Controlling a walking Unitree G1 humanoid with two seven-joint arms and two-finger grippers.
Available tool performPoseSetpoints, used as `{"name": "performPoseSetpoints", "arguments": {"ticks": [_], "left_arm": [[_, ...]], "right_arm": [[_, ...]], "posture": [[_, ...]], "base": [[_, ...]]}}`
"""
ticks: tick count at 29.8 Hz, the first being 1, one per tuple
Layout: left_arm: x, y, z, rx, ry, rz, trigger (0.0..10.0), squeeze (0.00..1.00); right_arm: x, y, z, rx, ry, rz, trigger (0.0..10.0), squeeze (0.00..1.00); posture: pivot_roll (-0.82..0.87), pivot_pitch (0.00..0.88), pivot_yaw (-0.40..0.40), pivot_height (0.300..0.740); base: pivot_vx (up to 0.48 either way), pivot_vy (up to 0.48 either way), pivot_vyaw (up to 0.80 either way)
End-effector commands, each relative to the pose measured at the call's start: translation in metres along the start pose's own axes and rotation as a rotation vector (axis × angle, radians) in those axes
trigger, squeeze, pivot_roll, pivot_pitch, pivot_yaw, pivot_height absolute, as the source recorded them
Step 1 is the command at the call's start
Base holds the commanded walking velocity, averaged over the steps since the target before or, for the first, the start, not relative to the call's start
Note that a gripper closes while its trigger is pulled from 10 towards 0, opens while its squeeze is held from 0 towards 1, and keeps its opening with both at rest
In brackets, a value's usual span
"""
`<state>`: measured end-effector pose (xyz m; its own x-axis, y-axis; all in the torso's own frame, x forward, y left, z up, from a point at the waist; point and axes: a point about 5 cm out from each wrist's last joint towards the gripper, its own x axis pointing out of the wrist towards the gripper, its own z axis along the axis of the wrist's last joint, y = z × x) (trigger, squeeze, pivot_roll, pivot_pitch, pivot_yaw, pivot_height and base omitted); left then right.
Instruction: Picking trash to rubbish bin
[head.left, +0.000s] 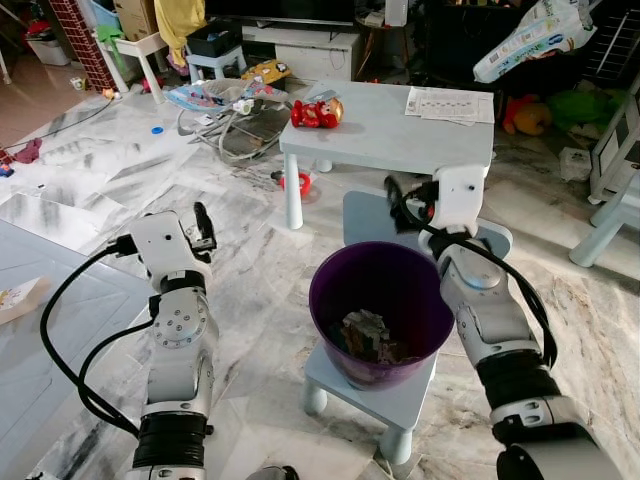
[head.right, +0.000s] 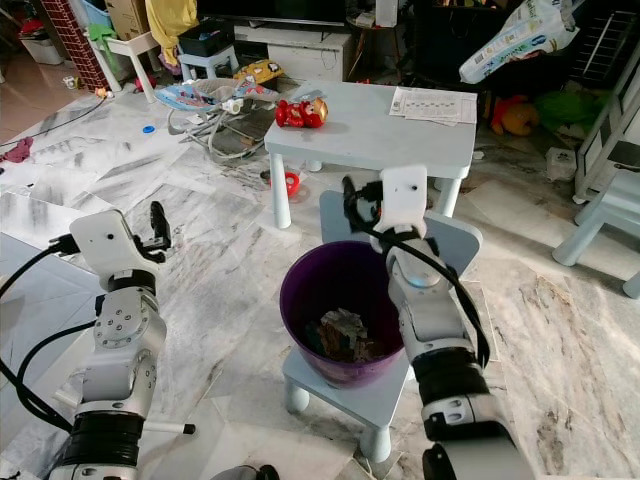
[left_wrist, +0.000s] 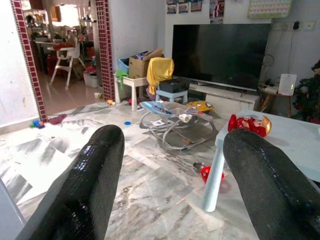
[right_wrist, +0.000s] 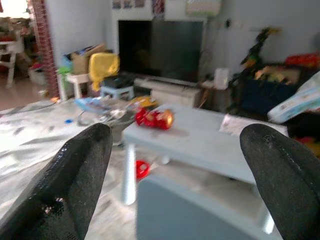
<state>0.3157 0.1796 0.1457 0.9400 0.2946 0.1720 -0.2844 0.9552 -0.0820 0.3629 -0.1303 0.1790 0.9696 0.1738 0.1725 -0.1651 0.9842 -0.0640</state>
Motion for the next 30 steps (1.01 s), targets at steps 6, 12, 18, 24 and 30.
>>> {"name": "performPoseSetpoints", "arguments": {"ticks": [6, 12, 18, 24, 30], "left_arm": [[-0.002, 0.006, 0.003, 0.007, 0.018, -0.029, 10.0, 0.00], [-0.004, 0.000, 0.005, 0.042, 0.008, -0.100, 10.0, 0.00], [-0.003, -0.006, 0.011, 0.023, -0.020, -0.117, 10.0, 0.00], [-0.002, -0.006, 0.013, 0.005, -0.015, -0.105, 10.0, 0.00], [-0.002, -0.007, 0.012, 0.001, -0.002, -0.115, 10.0, 0.00]], "right_arm": [[-0.008, -0.001, -0.007, 0.080, 0.045, 0.001, 10.0, 0.00], [-0.009, 0.008, -0.002, 0.008, 0.012, 0.072, 10.0, 0.00], [-0.010, 0.016, 0.000, 0.016, 0.007, 0.118, 10.0, 0.00], [-0.011, 0.019, 0.001, 0.023, -0.001, 0.145, 10.0, 0.00], [-0.013, 0.021, 0.000, 0.037, 0.004, 0.160, 10.0, 0.00]], "posture": [[-0.03, 0.040, 0.043, 0.740], [-0.03, 0.040, 0.041, 0.740], [-0.03, 0.036, 0.037, 0.740], [-0.03, 0.034, 0.037, 0.740], [-0.03, 0.034, 0.037, 0.740]], "base": [[0.000, 0.000, 0.00], [0.000, 0.000, 0.27], [0.000, 0.000, 0.80], [0.000, 0.000, 0.80], [0.000, 0.000, 0.80]]}}
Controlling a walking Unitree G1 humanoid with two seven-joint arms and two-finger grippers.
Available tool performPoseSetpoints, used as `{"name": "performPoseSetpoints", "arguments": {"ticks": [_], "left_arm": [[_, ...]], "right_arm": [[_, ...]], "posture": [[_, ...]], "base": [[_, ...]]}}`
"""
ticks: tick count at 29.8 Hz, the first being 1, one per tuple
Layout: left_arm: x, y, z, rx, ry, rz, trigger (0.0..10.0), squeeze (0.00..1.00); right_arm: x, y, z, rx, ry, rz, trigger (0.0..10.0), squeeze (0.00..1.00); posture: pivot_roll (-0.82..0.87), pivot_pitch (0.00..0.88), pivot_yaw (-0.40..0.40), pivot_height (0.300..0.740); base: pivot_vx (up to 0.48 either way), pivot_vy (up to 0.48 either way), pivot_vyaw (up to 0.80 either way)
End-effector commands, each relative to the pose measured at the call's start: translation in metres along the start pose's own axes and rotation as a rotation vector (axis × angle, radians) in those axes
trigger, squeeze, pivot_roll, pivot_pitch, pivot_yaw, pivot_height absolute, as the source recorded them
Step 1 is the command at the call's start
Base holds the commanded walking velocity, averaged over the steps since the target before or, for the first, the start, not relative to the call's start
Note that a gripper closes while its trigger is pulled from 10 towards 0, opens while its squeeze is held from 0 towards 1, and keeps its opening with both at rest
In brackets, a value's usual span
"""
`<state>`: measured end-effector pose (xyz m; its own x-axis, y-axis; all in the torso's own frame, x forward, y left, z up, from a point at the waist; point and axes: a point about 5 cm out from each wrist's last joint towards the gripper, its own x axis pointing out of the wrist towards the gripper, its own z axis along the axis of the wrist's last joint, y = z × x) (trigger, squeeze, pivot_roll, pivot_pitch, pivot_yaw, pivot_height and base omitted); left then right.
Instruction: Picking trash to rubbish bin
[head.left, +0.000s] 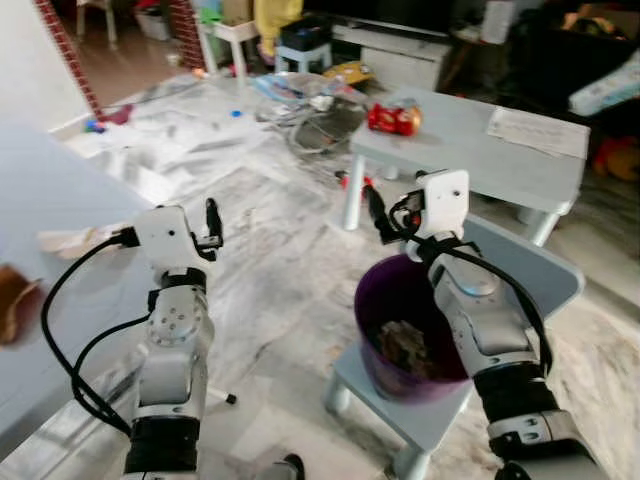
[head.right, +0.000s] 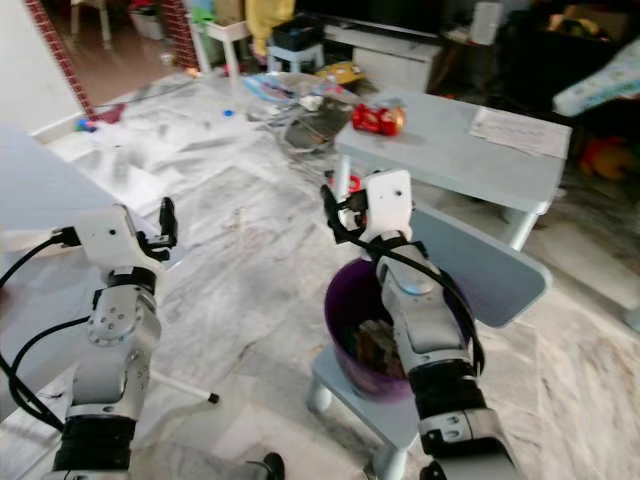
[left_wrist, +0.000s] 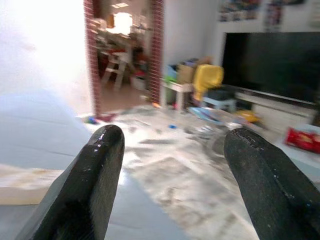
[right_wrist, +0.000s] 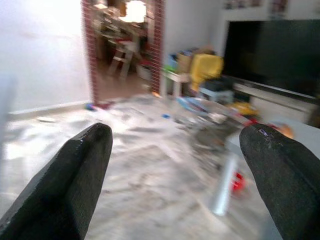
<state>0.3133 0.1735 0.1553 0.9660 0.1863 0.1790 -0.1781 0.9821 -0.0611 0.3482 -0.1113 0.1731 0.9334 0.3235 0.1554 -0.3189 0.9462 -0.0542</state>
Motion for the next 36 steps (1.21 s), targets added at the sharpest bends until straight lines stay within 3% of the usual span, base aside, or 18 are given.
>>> {"name": "performPoseSetpoints", "arguments": {"ticks": [1, 24, 36], "left_arm": [[0.000, -0.001, 0.002, -0.001, -0.002, -0.003, 10.0, 0.00], [0.000, -0.005, -0.001, 0.003, 0.025, -0.021, 10.0, 0.00], [0.001, -0.007, -0.002, 0.002, 0.032, -0.025, 10.0, 0.00]], "right_arm": [[-0.001, 0.000, 0.002, 0.001, -0.004, 0.005, 10.0, 0.00], [0.000, 0.004, 0.003, 0.006, -0.002, 0.033, 10.0, 0.00], [0.003, 0.015, 0.003, 0.021, -0.012, 0.070, 10.0, 0.00]], "posture": [[-0.03, 0.035, 0.037, 0.740], [-0.04, 0.039, 0.043, 0.740], [-0.03, 0.033, 0.046, 0.740]], "base": [[0.000, 0.000, 0.80], [0.000, 0.000, 0.80], [0.000, 0.000, 0.80]]}}
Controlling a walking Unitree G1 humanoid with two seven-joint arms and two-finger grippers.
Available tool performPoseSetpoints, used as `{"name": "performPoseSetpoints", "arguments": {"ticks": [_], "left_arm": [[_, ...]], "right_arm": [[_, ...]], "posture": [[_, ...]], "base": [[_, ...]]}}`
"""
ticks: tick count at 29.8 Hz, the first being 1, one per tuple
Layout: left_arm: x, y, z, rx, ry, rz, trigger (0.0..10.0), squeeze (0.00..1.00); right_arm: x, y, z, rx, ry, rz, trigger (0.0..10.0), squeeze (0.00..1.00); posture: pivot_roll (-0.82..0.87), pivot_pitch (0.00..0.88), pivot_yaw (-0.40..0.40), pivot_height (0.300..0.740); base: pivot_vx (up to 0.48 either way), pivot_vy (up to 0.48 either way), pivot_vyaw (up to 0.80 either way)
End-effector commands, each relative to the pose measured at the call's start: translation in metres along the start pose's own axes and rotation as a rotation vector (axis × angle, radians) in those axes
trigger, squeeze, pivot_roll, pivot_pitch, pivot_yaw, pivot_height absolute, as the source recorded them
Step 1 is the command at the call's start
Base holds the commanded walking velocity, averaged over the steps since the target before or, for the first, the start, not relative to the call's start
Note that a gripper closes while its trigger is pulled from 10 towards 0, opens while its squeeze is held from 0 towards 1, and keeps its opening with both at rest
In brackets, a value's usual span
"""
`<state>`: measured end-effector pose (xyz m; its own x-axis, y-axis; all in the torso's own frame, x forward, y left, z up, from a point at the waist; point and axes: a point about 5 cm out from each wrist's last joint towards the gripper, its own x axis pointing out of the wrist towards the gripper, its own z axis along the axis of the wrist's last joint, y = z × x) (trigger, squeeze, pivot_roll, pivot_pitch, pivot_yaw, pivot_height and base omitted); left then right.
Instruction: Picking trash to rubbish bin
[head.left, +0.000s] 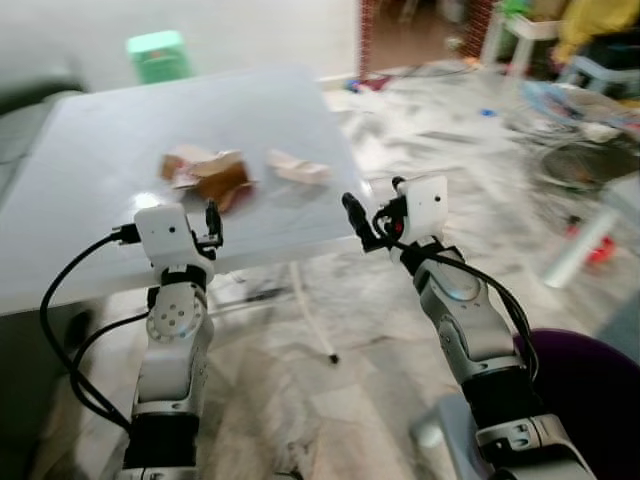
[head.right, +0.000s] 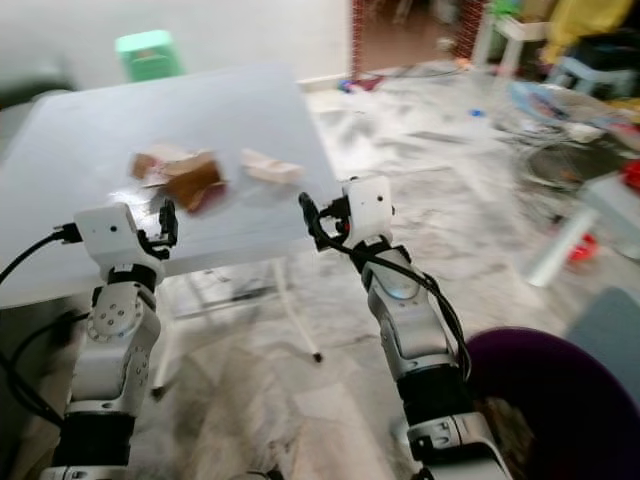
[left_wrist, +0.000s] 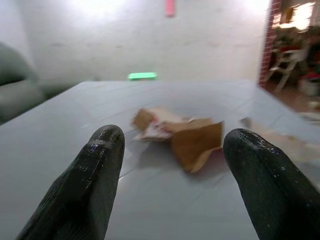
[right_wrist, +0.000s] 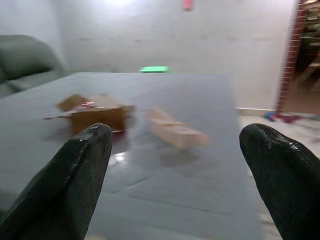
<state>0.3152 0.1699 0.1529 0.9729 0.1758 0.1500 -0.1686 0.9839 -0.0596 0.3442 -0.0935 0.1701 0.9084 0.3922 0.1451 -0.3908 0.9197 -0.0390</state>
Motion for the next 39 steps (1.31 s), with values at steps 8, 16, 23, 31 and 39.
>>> {"name": "performPoseSetpoints", "arguments": {"ticks": [8, 16, 23, 31, 39], "left_arm": [[-0.0013, -0.0024, -0.0001, -0.003, 0.006, -0.010, 10.0, 0.00], [-0.0015, -0.0020, -0.0011, -0.001, 0.011, -0.007, 10.0, 0.00], [-0.0015, -0.0019, -0.0019, -0.001, 0.017, -0.005, 10.0, 0.00], [-0.0012, -0.0021, -0.0028, 0.006, 0.021, -0.006, 10.0, 0.00], [-0.0015, -0.0015, -0.0031, 0.010, 0.025, -0.001, 10.0, 0.00]], "right_arm": [[0.0015, -0.0029, 0.0081, 0.036, -0.041, -0.004, 10.0, 0.00], [0.0013, -0.0025, 0.0070, 0.038, -0.039, -0.005, 10.0, 0.00], [0.0012, -0.0034, 0.0068, 0.035, -0.037, -0.008, 10.0, 0.00], [0.0010, -0.0041, 0.0065, 0.036, -0.035, -0.014, 10.0, 0.00], [0.0011, -0.0041, 0.0063, 0.035, -0.034, -0.017, 10.0, 0.00]], "posture": [[-0.03, 0.033, 0.043, 0.740], [-0.03, 0.035, 0.040, 0.740], [-0.03, 0.036, 0.040, 0.740], [-0.03, 0.036, 0.041, 0.740], [-0.03, 0.038, 0.042, 0.740]], "base": [[0.000, 0.061, 0.10], [0.000, 0.427, 0.00], [0.000, 0.480, 0.00], [0.000, 0.480, 0.00], [0.000, 0.480, 0.00]]}}
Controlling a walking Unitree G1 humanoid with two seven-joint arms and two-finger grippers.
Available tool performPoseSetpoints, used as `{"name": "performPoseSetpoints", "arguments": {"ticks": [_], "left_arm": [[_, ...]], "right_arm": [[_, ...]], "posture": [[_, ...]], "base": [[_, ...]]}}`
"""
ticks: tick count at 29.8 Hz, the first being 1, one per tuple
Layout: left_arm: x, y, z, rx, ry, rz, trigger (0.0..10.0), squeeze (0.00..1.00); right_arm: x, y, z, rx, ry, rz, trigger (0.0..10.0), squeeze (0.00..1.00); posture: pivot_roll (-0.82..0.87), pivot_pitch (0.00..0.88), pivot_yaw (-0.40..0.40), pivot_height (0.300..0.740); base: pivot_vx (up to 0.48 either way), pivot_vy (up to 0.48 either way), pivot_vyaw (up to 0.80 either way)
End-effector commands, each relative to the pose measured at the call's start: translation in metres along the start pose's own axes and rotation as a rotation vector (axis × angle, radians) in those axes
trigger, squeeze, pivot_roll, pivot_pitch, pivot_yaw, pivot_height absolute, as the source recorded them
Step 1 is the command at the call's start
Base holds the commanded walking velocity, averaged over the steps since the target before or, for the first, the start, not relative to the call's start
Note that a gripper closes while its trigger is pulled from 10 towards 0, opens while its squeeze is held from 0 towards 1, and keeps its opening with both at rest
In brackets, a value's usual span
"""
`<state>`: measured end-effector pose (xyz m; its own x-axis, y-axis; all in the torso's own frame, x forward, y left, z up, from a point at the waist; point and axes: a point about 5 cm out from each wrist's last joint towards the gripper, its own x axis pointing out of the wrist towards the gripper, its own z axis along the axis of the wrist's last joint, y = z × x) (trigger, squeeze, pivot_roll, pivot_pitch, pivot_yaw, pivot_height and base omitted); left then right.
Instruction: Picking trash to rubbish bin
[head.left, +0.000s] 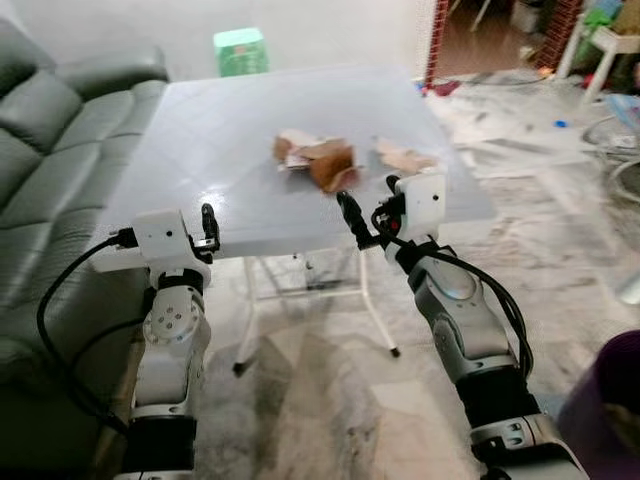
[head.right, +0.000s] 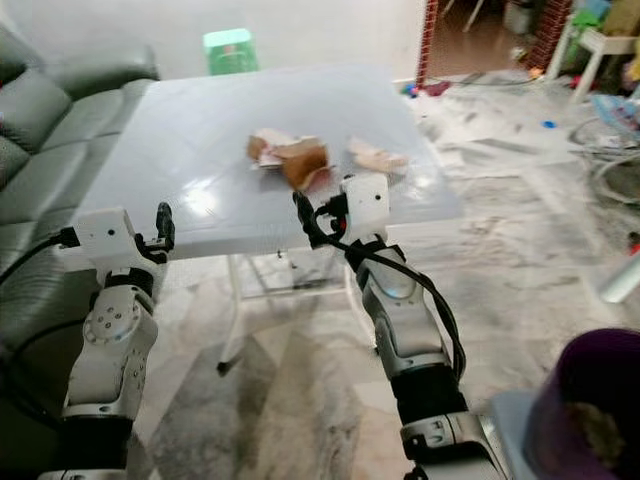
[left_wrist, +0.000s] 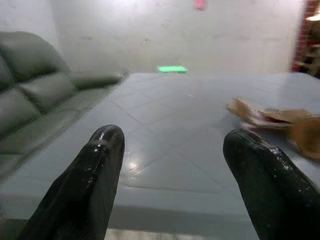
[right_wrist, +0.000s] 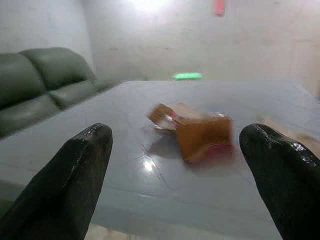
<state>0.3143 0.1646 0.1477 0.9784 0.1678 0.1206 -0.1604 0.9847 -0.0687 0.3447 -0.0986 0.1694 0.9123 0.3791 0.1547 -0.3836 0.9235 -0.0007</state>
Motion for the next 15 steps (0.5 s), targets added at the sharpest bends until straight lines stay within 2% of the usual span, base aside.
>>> {"name": "performPoseSetpoints", "arguments": {"ticks": [1, 13, 15], "left_arm": [[0.001, 0.003, 0.002, 0.021, -0.004, 0.006, 10.0, 0.00], [0.002, 0.003, 0.000, 0.029, 0.009, -0.002, 10.0, 0.00], [0.000, -0.009, -0.006, 0.018, 0.035, -0.113, 10.0, 0.00]], "right_arm": [[0.003, 0.001, 0.007, -0.001, -0.025, -0.003, 10.0, 0.00], [0.003, -0.004, 0.010, -0.015, -0.053, -0.044, 10.0, 0.00], [0.001, -0.014, 0.013, -0.050, -0.069, -0.121, 10.0, 0.00]], "posture": [[-0.03, 0.038, 0.042, 0.740], [-0.03, 0.038, 0.042, 0.740], [-0.02, 0.036, 0.040, 0.740]], "base": [[0.000, 0.480, 0.00], [0.000, 0.480, 0.00], [0.000, 0.000, 0.00]]}}
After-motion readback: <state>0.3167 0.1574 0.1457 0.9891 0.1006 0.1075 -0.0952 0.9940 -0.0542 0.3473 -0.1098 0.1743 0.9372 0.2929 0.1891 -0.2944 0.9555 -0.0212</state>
